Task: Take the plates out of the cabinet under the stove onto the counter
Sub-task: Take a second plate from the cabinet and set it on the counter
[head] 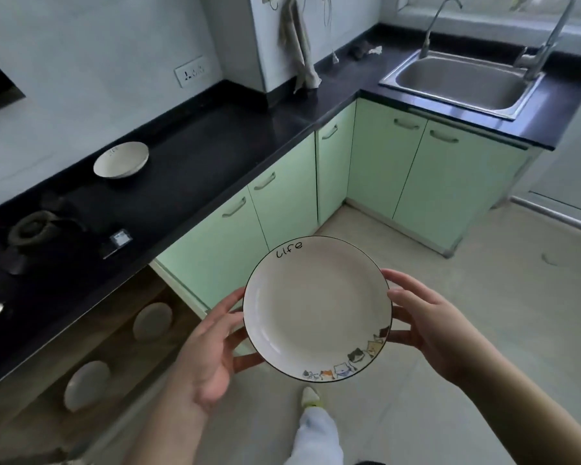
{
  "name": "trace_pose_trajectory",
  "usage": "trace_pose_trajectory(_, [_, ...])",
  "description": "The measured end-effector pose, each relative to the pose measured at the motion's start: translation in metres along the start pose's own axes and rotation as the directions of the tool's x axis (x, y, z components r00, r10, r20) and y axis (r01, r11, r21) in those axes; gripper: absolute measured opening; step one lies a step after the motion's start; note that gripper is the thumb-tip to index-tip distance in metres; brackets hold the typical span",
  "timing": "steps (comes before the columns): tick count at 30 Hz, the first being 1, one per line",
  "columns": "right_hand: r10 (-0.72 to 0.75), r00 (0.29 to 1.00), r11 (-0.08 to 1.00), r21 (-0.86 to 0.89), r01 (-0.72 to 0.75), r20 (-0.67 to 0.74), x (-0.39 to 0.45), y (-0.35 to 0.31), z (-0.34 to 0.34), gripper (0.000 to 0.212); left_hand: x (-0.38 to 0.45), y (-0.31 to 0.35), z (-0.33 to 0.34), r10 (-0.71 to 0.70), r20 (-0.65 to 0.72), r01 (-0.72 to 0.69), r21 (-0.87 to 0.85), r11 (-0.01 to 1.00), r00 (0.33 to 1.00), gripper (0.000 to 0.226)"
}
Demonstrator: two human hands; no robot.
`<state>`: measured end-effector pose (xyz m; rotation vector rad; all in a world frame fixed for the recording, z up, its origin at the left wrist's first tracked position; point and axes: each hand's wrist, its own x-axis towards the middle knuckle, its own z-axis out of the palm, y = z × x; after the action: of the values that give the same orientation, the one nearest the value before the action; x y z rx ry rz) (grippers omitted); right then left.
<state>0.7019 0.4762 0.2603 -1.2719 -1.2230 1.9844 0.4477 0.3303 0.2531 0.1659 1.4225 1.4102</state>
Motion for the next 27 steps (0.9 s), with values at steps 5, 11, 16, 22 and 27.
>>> trace_pose_trajectory(5, [0.008,1.000,1.000,-0.017,-0.009,-0.022,0.057,-0.023,0.021,0.035,0.054,0.032,-0.002,0.025,0.010,-0.026,0.028,0.999,1.000,0.041])
trace_pose_trajectory(11, [-0.046,0.998,0.997,-0.055,0.044,-0.034,0.116,-0.063,0.034,0.038,0.102,0.079,0.016,0.114,0.062,-0.119,0.087,0.989,0.992,0.045])
trace_pose_trajectory(16, [-0.065,0.996,0.997,-0.033,0.063,-0.058,0.160,-0.089,0.015,0.037,0.147,0.105,0.045,0.119,0.116,-0.132,0.107,0.985,0.986,0.048])
trace_pose_trajectory(22, [-0.032,0.998,0.999,-0.039,0.030,-0.047,0.225,-0.121,-0.026,0.038,0.207,0.121,0.100,0.118,0.100,-0.131,0.139,0.982,0.988,0.048])
trace_pose_trajectory(27, [0.009,1.000,0.998,-0.056,-0.009,0.004,0.285,-0.156,-0.058,0.038,0.252,0.132,0.142,0.125,0.035,-0.128,0.146,0.981,0.992,0.049])
